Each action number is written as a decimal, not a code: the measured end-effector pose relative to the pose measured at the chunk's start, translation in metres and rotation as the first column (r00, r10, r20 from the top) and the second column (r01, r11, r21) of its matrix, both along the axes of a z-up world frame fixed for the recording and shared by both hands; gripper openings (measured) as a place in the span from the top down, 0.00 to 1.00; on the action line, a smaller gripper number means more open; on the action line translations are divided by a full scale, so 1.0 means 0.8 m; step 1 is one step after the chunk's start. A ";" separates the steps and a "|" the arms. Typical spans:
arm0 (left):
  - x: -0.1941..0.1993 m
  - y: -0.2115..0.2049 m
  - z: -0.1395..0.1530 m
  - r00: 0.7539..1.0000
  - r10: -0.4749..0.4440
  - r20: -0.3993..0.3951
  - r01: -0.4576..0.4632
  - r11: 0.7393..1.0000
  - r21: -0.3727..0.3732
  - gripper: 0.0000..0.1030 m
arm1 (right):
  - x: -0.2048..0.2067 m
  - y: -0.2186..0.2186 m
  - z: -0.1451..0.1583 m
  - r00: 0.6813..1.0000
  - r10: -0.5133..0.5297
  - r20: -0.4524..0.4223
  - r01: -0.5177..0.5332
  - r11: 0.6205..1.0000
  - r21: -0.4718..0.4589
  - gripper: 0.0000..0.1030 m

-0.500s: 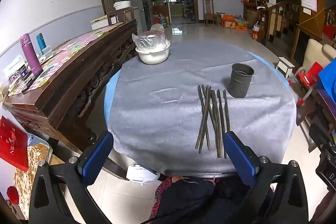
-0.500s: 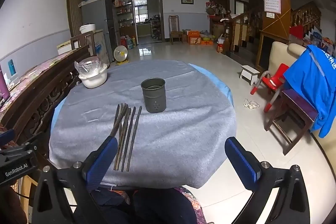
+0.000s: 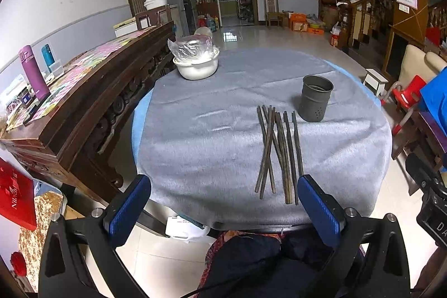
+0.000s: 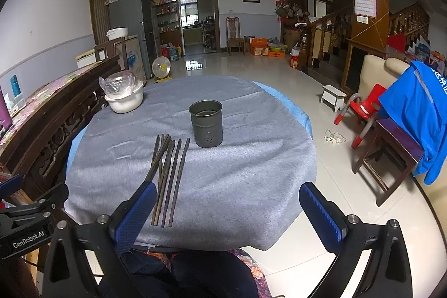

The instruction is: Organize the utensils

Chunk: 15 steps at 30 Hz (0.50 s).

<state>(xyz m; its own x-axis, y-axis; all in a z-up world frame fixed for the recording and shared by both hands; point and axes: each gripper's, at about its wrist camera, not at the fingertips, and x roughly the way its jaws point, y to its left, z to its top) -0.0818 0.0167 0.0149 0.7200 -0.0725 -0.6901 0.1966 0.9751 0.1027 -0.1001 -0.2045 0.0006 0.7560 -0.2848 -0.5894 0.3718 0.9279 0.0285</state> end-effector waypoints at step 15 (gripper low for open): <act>0.031 0.013 -0.009 0.999 0.029 -0.029 -0.029 0.999 -0.020 0.00 | 0.024 -0.004 -0.005 0.999 0.005 -0.040 -0.004 1.000 0.016 0.00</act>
<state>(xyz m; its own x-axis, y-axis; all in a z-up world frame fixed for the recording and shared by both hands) -0.0566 0.0274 0.0080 0.7018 -0.0662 -0.7093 0.1709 0.9822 0.0774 -0.0810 -0.2077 -0.0037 0.7328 -0.2719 -0.6237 0.3686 0.9292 0.0279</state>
